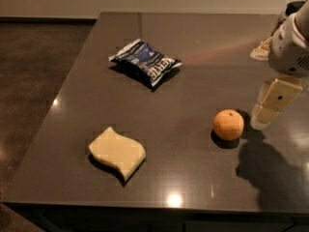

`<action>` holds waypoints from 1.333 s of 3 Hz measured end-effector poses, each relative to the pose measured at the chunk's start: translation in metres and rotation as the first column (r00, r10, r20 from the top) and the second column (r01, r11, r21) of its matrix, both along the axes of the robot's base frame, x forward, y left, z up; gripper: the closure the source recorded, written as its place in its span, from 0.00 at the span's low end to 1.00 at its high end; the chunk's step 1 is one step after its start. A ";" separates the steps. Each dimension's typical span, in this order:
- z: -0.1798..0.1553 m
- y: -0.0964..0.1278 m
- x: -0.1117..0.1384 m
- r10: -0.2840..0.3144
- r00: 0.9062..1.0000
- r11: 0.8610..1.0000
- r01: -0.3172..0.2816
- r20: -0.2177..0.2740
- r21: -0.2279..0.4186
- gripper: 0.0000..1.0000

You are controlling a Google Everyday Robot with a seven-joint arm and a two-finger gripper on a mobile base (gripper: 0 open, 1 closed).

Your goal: Move orange near blue chip bag

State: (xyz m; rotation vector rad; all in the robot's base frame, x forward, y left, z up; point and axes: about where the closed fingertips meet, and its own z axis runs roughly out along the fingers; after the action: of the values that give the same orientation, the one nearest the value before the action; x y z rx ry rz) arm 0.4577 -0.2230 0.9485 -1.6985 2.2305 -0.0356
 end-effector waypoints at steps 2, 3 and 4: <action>-0.044 -0.002 0.009 0.005 0.998 0.997 0.000 -0.067 0.071 0.00; -0.066 0.009 -0.003 0.045 0.993 0.994 -0.034 -0.108 0.103 0.00; -0.079 0.017 -0.012 0.071 0.989 0.991 -0.056 -0.132 0.120 0.00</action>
Offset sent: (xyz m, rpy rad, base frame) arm 0.0078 -0.0003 -0.0670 0.1179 0.1173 0.0114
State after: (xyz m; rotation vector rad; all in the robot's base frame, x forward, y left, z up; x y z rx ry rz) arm 0.4459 -0.2064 0.8694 -1.7553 2.2243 0.2274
